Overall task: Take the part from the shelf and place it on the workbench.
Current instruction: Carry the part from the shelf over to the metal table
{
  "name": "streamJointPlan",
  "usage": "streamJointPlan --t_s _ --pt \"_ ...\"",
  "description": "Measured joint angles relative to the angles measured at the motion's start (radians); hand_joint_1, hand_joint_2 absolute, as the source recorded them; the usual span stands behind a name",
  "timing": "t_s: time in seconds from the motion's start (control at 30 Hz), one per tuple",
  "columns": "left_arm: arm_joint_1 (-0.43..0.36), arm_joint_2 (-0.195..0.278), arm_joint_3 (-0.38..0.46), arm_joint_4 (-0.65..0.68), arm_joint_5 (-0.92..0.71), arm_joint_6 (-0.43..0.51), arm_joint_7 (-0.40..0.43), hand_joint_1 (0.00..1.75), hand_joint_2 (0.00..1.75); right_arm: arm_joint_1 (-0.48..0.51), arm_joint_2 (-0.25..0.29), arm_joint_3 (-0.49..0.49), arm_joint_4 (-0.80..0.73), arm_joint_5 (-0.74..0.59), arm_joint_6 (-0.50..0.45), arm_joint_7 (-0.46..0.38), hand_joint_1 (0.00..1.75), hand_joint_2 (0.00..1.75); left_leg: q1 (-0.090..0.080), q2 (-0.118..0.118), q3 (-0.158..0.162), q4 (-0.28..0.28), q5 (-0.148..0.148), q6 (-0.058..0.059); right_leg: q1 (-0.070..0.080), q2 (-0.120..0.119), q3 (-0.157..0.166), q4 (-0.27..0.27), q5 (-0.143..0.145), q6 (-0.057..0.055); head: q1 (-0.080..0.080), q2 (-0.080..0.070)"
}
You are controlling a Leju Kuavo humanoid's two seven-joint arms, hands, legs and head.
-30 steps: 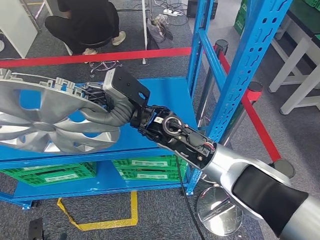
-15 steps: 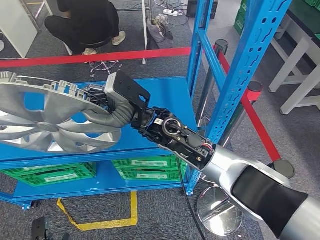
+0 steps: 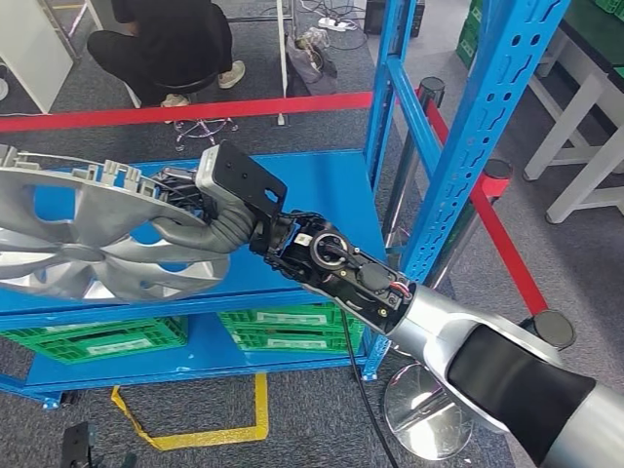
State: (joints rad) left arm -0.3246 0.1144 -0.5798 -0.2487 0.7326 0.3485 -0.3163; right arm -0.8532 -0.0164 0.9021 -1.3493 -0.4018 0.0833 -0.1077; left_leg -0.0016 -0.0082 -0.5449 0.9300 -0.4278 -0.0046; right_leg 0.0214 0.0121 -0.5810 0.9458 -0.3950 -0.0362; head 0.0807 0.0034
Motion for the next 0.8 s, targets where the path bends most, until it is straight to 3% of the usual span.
streamJointPlan --t_s 0.8 --pt "-0.001 0.0 0.0 0.0 -0.016 -0.009 0.032 0.0 1.75 0.003 0.006 -0.001 0.022 -0.001 -0.009 -0.008 1.75 1.75 0.0 0.0 0.0 0.0 0.0 0.0 0.0 0.0 0.0 0.0 0.0 0.0 0.0 0.0"
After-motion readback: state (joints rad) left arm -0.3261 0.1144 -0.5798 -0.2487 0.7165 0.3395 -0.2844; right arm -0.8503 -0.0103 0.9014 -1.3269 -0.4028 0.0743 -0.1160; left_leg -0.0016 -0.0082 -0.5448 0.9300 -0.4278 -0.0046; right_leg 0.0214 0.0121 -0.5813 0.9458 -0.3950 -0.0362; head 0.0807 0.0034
